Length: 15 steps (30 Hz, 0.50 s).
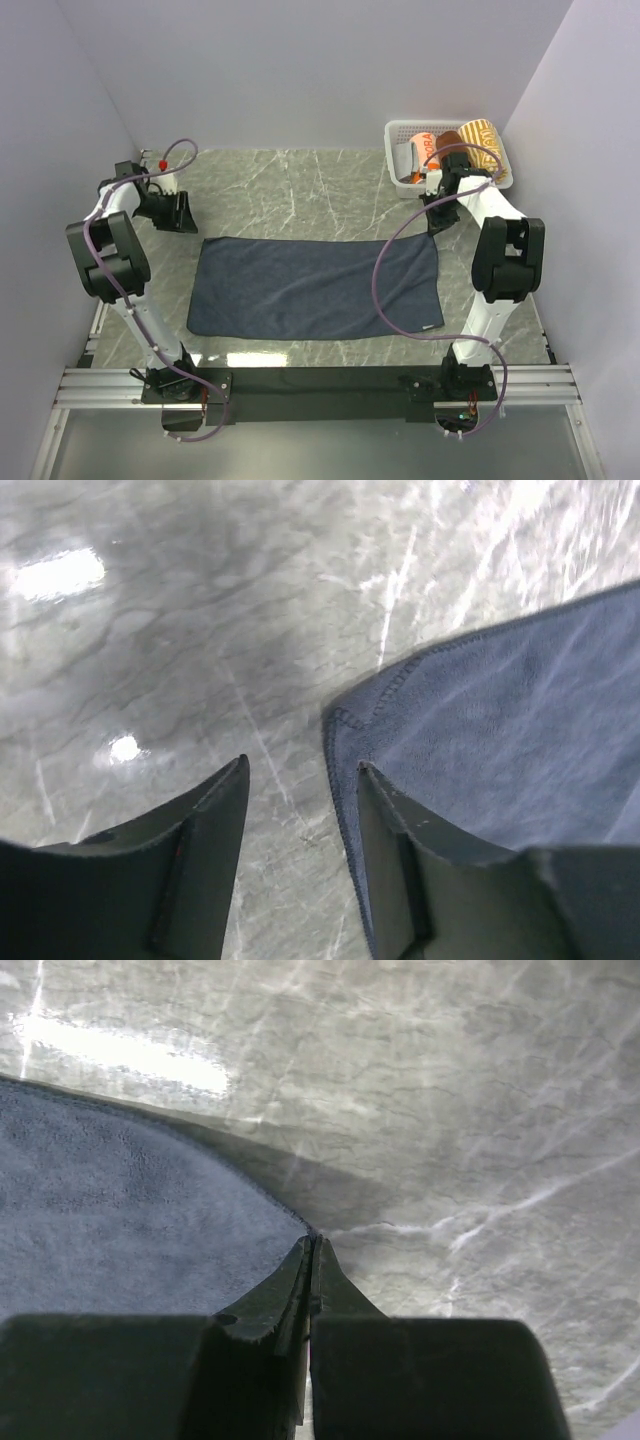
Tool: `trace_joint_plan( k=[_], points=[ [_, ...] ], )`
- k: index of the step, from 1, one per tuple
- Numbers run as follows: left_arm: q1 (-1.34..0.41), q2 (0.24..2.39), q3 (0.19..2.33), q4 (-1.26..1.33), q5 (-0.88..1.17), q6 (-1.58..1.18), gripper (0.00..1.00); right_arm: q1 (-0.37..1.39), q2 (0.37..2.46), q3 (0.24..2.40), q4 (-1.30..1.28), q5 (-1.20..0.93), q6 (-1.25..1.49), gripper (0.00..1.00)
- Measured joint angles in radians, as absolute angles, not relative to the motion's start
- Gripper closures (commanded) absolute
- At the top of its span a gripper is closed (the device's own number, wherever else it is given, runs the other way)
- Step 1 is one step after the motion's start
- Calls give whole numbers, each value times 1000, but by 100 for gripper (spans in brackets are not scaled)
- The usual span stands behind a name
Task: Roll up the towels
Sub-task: Flatten the towel
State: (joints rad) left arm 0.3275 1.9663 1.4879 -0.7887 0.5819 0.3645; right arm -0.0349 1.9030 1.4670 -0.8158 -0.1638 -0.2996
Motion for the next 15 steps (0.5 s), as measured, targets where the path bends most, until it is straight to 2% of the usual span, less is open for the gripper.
trace_joint_plan(
  k=[15],
  points=[
    [169,1973,1488,-784,492,561,45,-31,1923,1474,-823,-181,-291,100]
  ],
)
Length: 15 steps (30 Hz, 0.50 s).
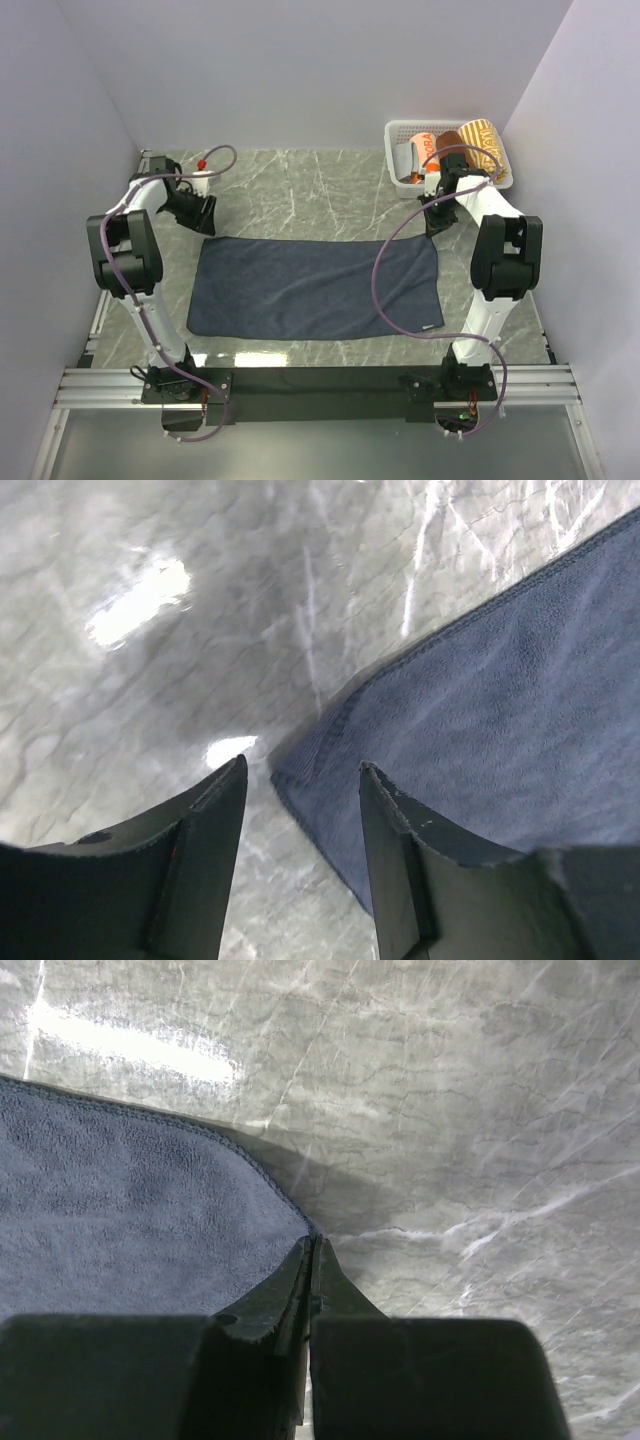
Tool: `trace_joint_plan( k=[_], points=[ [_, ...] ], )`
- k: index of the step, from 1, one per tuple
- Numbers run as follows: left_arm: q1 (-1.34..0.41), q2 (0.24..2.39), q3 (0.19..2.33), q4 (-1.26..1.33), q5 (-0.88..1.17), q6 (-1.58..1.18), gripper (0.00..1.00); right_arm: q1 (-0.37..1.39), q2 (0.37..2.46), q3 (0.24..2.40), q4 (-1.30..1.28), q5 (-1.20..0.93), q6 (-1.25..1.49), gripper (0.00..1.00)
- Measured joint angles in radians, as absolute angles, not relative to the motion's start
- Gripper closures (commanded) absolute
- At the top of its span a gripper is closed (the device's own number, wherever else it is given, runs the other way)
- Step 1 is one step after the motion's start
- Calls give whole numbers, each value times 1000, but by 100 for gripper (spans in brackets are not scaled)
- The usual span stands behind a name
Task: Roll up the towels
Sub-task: Flatten the towel
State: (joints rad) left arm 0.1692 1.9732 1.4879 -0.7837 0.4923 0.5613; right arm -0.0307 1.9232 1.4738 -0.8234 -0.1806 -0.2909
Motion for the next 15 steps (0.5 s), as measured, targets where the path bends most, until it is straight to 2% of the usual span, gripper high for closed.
trace_joint_plan(
  k=[4,7,10,11,13,15],
  points=[
    [145,1998,1488,-783,472,575,47,-31,1924,1475,-824,-179,-291,100],
    [144,2022,1488,-785,455,590,53,-31,1932,1481,-823,-177,-291,100],
    [144,2040,1488,-792,434,607,70,-31,1939,1481,-823,-176,-289,100],
    [144,2043,1488,-792,426,612,79,-31,1942,1481,-822,-176,-287,100],
    [144,2047,1488,-792,417,617,91,-31,1946,1481,-821,-176,-283,100],
    [144,2049,1489,-793,411,619,99,-31,1957,1487,-818,-173,-278,100]
  ],
)
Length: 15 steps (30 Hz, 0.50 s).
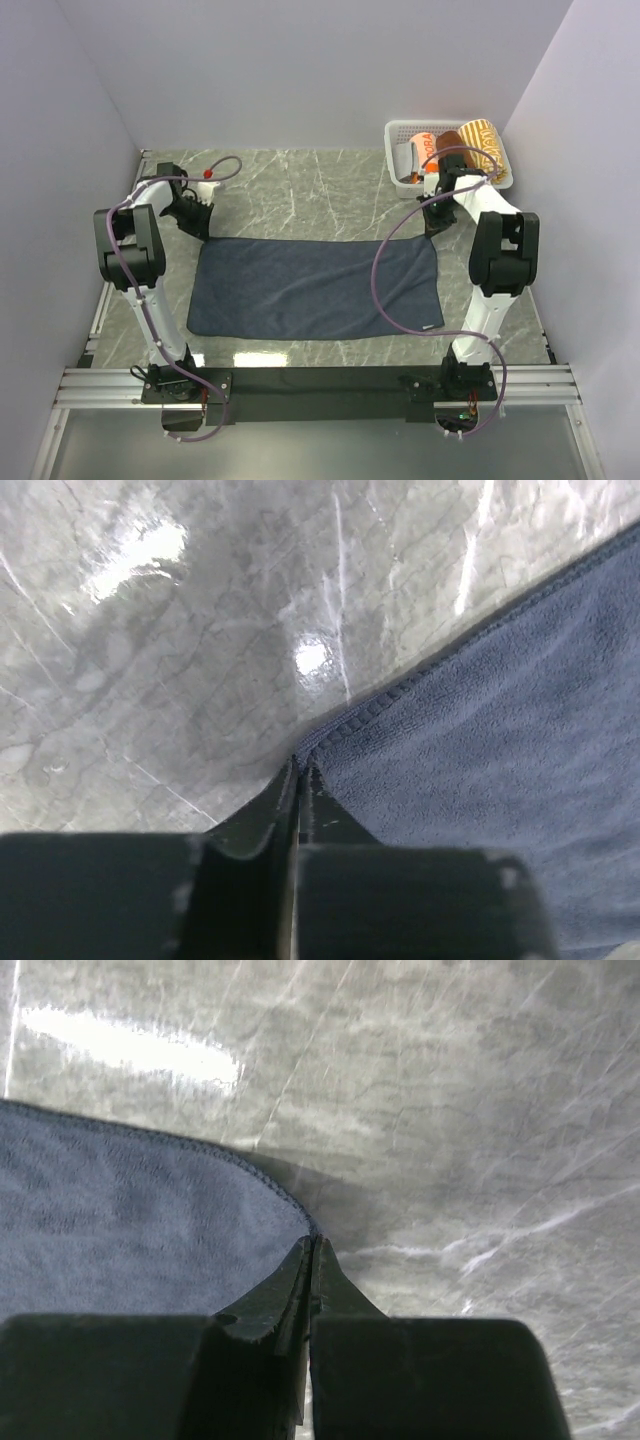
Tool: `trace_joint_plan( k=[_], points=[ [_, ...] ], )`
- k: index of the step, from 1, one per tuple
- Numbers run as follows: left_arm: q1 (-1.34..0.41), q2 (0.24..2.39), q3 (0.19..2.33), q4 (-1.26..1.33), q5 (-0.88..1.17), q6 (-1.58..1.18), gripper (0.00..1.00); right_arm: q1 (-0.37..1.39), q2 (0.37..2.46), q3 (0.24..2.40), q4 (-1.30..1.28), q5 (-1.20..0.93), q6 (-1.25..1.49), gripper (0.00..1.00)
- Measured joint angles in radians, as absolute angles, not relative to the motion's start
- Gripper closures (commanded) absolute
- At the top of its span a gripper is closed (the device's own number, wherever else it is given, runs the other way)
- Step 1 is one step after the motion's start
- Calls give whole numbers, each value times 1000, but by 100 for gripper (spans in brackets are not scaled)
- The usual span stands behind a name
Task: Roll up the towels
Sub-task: Flatten the towel
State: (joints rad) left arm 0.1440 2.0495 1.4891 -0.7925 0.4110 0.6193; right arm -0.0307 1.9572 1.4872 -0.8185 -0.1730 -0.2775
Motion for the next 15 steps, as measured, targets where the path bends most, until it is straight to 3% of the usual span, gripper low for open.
trace_joint_plan(
  k=[14,15],
  points=[
    [159,2197,1738,-761,385,493,99,-25,2014,1585,-700,-105,-217,100],
    [162,2211,1759,-757,384,480,99,-24,2021,1601,-686,-96,-213,95]
  ],
)
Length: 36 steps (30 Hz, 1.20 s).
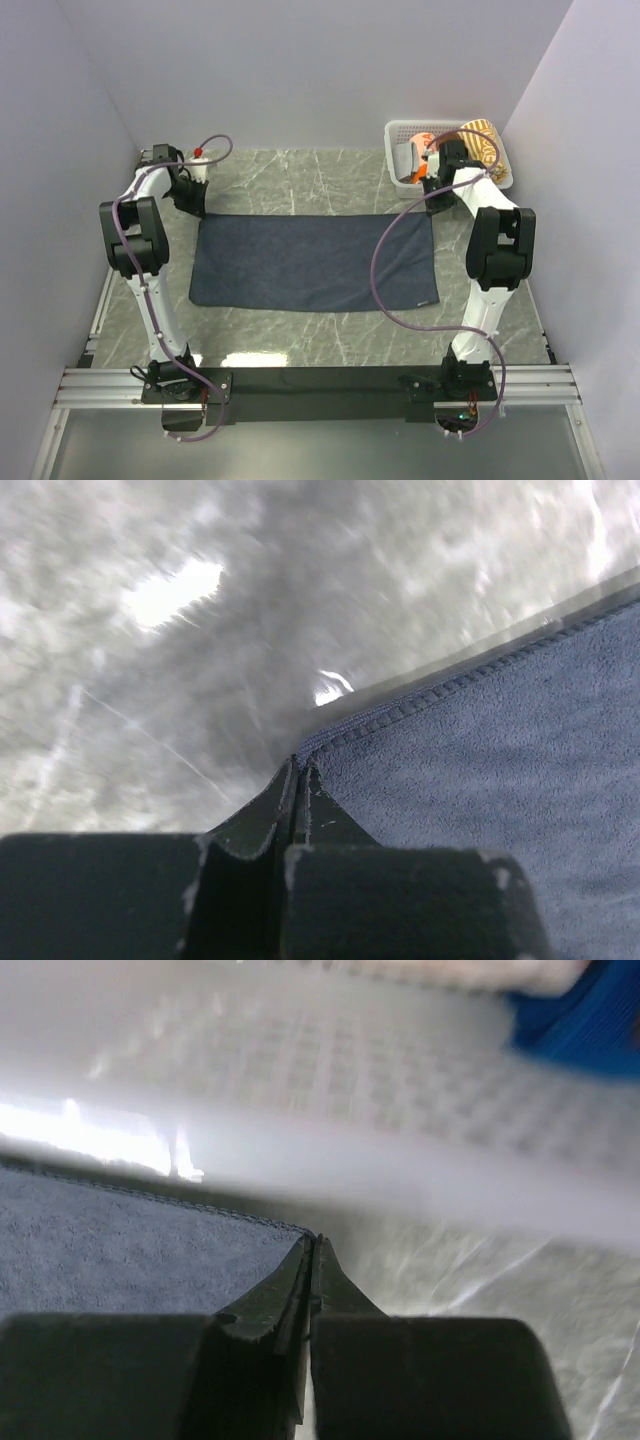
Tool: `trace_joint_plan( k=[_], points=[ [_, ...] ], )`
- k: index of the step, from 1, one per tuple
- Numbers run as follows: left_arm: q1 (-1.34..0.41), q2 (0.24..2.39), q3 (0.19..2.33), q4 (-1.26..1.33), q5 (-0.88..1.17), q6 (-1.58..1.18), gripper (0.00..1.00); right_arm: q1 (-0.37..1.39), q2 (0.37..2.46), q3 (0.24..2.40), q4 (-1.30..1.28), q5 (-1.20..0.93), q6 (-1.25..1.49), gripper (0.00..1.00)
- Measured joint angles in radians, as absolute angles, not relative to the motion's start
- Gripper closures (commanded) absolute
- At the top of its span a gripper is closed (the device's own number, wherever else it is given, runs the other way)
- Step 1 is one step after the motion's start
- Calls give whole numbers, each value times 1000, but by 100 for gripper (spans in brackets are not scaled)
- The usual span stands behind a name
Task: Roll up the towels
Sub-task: Flatten the towel, then fold the towel
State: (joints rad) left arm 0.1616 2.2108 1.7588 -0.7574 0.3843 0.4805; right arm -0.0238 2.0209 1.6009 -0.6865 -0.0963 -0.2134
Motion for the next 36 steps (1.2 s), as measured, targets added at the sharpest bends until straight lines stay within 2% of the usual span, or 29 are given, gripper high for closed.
trace_joint_plan(
  k=[1,2,3,4,5,7,8,9,10,11,13,15,16,19,20,22,26,36],
  points=[
    [163,2220,1772,-754,383,471,99,-22,2031,1618,-674,-91,-207,89],
    [165,2232,1787,-753,382,459,93,-21,2043,1636,-670,-87,-204,76],
    [167,2242,1800,-749,379,449,87,-19,2059,1660,-665,-82,-199,69],
    [169,2251,1808,-743,375,437,80,-17,2070,1676,-663,-76,-194,64],
    [171,2255,1811,-740,374,421,66,-15,2080,1687,-659,-72,-193,57],
    [176,2256,1813,-742,376,395,54,-12,2082,1689,-665,-70,-192,52],
    [180,2255,1814,-741,379,384,44,-11,2077,1689,-669,-70,-191,49],
    [186,2254,1814,-741,385,372,42,-11,2072,1688,-674,-70,-192,48],
    [194,2249,1813,-744,395,363,31,-11,2059,1679,-675,-70,-198,48],
    [205,2239,1808,-748,400,362,29,-11,2037,1662,-679,-70,-203,49],
    [231,2209,1784,-767,414,365,32,-11,1969,1608,-705,-73,-224,51],
    [266,2155,1741,-802,432,384,42,-11,1883,1552,-755,-87,-249,55],
    [289,2111,1706,-832,444,410,52,-11,1843,1527,-775,-96,-258,57],
    [336,1984,1597,-889,457,485,65,-7,1719,1442,-842,-126,-287,67],
    [345,1940,1556,-913,458,512,67,-4,1687,1411,-864,-129,-294,73],
    [347,1844,1454,-946,460,567,72,14,1649,1348,-897,-143,-305,77],
    [324,1734,1290,-995,458,622,77,66,1653,1243,-936,-162,-308,89],
    [281,1696,1092,-998,440,644,84,168,1692,1066,-936,-146,-303,92]
  ],
)
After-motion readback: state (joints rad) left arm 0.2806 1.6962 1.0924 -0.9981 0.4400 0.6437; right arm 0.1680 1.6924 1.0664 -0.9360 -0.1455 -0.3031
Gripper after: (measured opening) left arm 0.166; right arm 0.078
